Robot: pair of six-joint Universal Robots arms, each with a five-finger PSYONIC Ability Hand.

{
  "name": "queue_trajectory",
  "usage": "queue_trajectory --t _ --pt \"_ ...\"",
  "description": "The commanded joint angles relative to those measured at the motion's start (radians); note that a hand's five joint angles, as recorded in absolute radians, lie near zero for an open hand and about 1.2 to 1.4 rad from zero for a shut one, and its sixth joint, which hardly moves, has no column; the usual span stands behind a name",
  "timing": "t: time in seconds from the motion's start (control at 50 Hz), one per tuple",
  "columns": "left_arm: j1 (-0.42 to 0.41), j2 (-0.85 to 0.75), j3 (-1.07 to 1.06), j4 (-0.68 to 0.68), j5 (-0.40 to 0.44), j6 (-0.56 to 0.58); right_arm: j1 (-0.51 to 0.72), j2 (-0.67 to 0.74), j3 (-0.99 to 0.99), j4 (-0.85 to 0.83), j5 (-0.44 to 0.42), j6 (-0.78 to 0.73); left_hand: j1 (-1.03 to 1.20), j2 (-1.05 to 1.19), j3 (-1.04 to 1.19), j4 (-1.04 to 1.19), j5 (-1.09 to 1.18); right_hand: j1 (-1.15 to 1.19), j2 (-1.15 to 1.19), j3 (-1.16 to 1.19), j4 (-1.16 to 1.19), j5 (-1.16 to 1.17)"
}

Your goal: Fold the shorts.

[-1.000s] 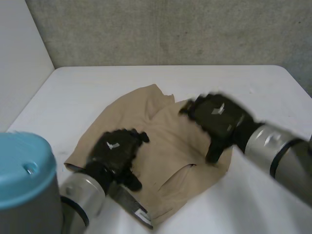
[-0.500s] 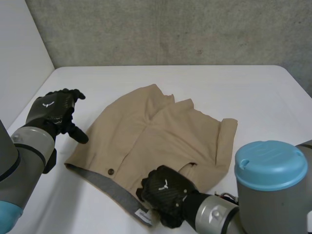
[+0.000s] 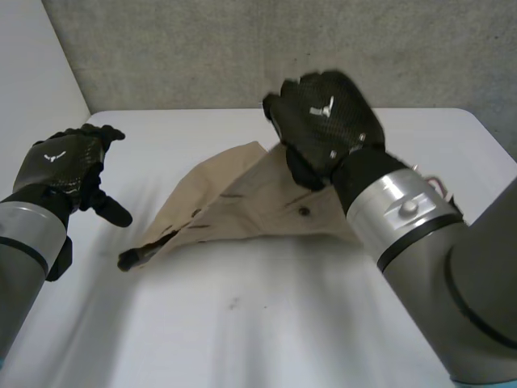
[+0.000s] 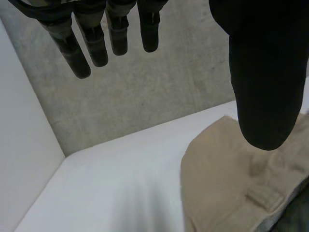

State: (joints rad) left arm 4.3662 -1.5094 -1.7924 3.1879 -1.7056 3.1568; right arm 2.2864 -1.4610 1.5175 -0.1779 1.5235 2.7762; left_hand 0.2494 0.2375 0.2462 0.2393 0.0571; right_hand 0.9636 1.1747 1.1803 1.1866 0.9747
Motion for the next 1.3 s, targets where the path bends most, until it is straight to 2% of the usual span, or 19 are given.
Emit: queue_trajectory --t 0.02,0.2,0.36,0.5,0.74,0.82,0.9,0.96,1.0,1.06,1.08,1.14,1.16,1.24,1.3 --pt "0.003 0.031 -0.064 -0.031 0.122 0.072 0.004 -0.041 -0.042 0.003 0.004 0.005 -0.036 -0.024 -0.033 -0.026 -0.018 0.433 0.222 0.216 0.210 0.247" --pt "0.039 0.014 -0.130 -0.039 0.156 0.098 0.007 -0.042 -0.045 0.006 0.006 -0.003 -0.048 -0.036 -0.045 -0.038 -0.030 0.433 0.222 0.216 0.210 0.247" --pt "0.007 -0.084 -0.156 -0.040 0.158 0.095 0.007 -0.032 -0.045 0.003 0.026 -0.001 -0.042 -0.030 -0.039 -0.032 -0.024 0.433 0.222 0.216 0.210 0.247" --pt "-0.077 -0.170 -0.153 -0.052 0.156 0.098 0.007 -0.027 -0.053 0.000 0.037 -0.003 -0.033 -0.021 -0.030 -0.023 -0.015 0.433 0.222 0.216 0.210 0.247" --pt "-0.086 -0.178 -0.151 -0.066 0.149 0.094 0.008 -0.025 -0.051 0.002 0.044 0.000 -0.027 -0.015 -0.024 -0.017 -0.009 0.433 0.222 0.216 0.210 0.247" --pt "-0.088 -0.228 -0.134 -0.040 0.142 0.089 0.008 -0.027 -0.045 0.002 0.046 0.008 0.005 0.017 0.008 0.015 0.023 0.433 0.222 0.216 0.210 0.247" --pt "-0.088 -0.302 -0.110 0.018 0.127 0.086 0.010 -0.030 -0.043 0.000 0.056 0.010 0.292 0.304 0.295 0.302 0.310 0.433 0.222 0.216 0.210 0.247" --pt "-0.094 -0.331 -0.094 0.059 0.093 0.085 0.010 -0.030 -0.043 0.000 0.075 0.010 0.726 0.738 0.729 0.736 0.744 0.433 0.222 0.216 0.210 0.247" --pt "-0.100 -0.333 -0.079 0.088 0.054 0.085 0.010 -0.028 -0.043 0.000 0.092 0.008 1.144 1.156 1.148 1.154 1.162 0.433 0.222 0.216 0.210 0.247" --pt "-0.100 -0.319 -0.058 0.125 -0.002 0.086 0.008 -0.025 -0.043 0.002 0.107 0.008 1.147 1.159 1.150 1.157 1.165 0.433 0.222 0.216 0.210 0.247" --pt "-0.096 -0.289 -0.041 0.153 -0.040 0.092 0.008 -0.025 -0.042 0.003 0.109 0.008 1.147 1.159 1.150 1.157 1.165 0.433 0.222 0.216 0.210 0.247" --pt "-0.076 -0.204 -0.012 0.188 -0.083 0.101 0.010 -0.022 -0.033 0.008 0.110 0.008 1.147 1.159 1.150 1.157 1.165 0.433 0.222 0.216 0.210 0.247" --pt "-0.042 -0.143 0.011 0.208 -0.089 0.114 0.010 -0.021 -0.031 0.011 0.110 0.008 1.147 1.159 1.150 1.157 1.165 0.433 0.222 0.216 0.210 0.247" --pt "0.083 -0.016 0.102 0.250 -0.069 0.189 0.025 -0.013 -0.013 0.015 0.109 0.011 1.147 1.159 1.150 1.157 1.165 0.433 0.222 0.216 0.210 0.247" --pt "0.118 0.038 0.172 0.257 -0.029 0.223 0.051 -0.013 -0.005 0.035 0.107 0.032 1.147 1.159 1.150 1.157 1.165 0.433 0.222 0.216 0.210 0.247"
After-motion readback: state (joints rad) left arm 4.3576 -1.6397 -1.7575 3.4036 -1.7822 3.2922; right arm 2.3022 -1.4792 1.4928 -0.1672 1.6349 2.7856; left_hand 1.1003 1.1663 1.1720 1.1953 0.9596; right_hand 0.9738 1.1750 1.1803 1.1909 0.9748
